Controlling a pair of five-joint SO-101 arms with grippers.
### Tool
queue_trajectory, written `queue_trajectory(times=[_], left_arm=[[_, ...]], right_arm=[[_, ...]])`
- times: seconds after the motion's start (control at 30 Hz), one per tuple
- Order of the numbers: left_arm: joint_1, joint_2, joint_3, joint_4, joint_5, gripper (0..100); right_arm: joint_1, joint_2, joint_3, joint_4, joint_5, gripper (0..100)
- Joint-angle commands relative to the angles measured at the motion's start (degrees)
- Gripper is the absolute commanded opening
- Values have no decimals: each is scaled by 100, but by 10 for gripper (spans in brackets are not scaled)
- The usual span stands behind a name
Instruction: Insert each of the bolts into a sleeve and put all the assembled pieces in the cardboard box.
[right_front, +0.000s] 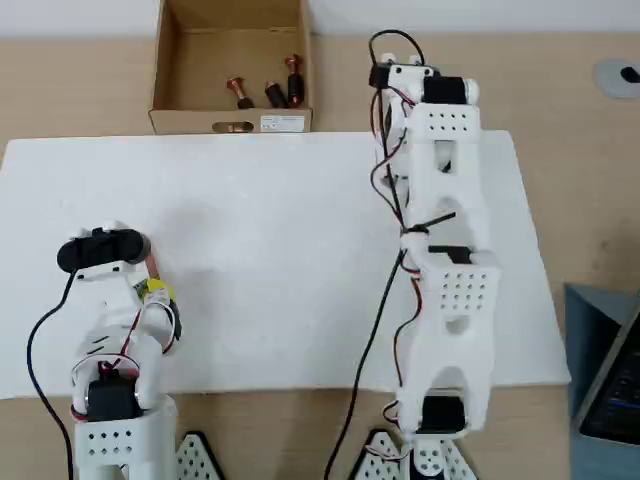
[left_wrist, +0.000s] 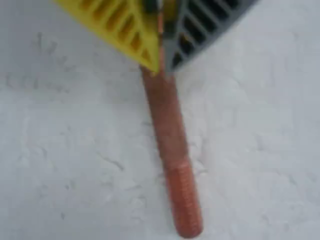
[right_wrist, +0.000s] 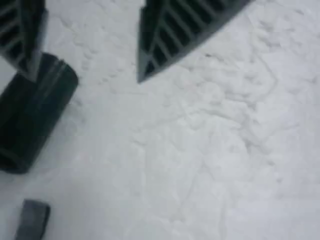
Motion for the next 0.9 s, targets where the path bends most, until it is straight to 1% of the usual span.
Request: queue_trajectory(times=[0.0, 0.2, 0.33, 0.4, 0.57, 0.87], left_arm=[[-70, -48, -18, -105, -35, 4], [-70, -48, -18, -105, -35, 4], [-70, -48, -18, -105, -35, 4], [-70, -48, -18, -105, -35, 4], [-70, -48, -18, -105, -35, 4], [-70, -48, -18, -105, -35, 4]], right_arm=[[92, -13, -312, 97, -35, 157], [286, -13, -312, 97, -35, 159], [382, -4, -303, 176, -35, 220], [382, -4, -277, 176, -35, 233], [347, 31, -268, 132, -26, 232], [312, 532, -312, -44, -35, 231]])
